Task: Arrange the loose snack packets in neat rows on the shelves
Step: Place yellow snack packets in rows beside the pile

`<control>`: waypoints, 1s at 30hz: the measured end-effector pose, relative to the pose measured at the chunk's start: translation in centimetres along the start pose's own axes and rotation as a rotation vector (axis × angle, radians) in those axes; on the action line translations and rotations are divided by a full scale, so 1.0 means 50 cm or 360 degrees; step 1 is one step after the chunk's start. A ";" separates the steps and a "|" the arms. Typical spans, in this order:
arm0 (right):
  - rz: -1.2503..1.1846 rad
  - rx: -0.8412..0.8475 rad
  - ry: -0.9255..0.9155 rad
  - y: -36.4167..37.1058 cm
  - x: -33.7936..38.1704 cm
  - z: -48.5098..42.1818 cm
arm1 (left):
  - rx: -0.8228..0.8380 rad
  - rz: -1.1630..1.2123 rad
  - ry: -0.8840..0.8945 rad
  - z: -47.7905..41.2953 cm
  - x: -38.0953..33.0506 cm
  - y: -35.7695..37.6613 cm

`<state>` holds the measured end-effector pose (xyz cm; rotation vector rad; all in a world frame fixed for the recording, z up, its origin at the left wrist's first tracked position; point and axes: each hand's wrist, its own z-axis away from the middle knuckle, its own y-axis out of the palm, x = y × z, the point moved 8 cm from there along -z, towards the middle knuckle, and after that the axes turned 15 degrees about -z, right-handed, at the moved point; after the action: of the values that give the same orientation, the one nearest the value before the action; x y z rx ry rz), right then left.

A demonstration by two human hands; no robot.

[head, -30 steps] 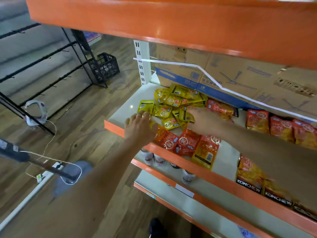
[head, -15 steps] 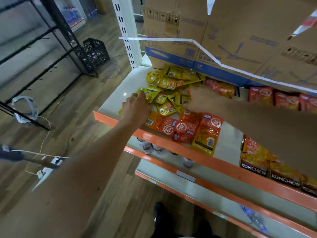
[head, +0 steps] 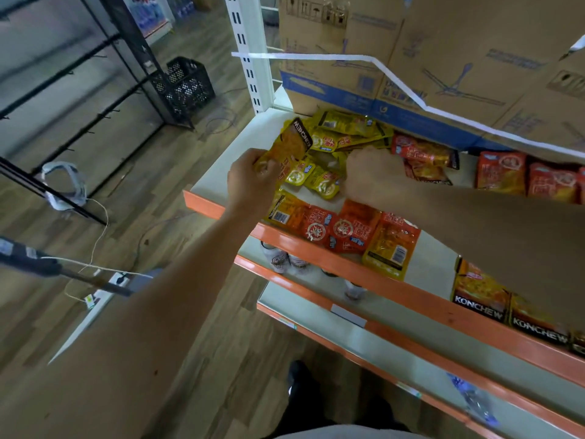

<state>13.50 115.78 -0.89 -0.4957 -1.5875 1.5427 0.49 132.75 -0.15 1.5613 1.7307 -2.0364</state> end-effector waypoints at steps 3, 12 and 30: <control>0.0001 -0.0078 -0.0026 -0.015 -0.001 0.007 | 0.0075 0.0152 -0.0088 0.011 -0.004 -0.001; -0.0621 -0.0428 -0.0331 -0.134 -0.018 0.044 | 0.0426 0.0852 -0.0329 0.074 -0.035 0.002; -0.2261 0.0186 0.0168 -0.163 -0.205 0.290 | 0.0554 0.1202 -0.0545 0.350 -0.120 -0.010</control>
<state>10.15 97.62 5.53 0.5578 -1.2060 0.4665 -8.02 116.46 2.03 1.4916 0.5527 -2.0533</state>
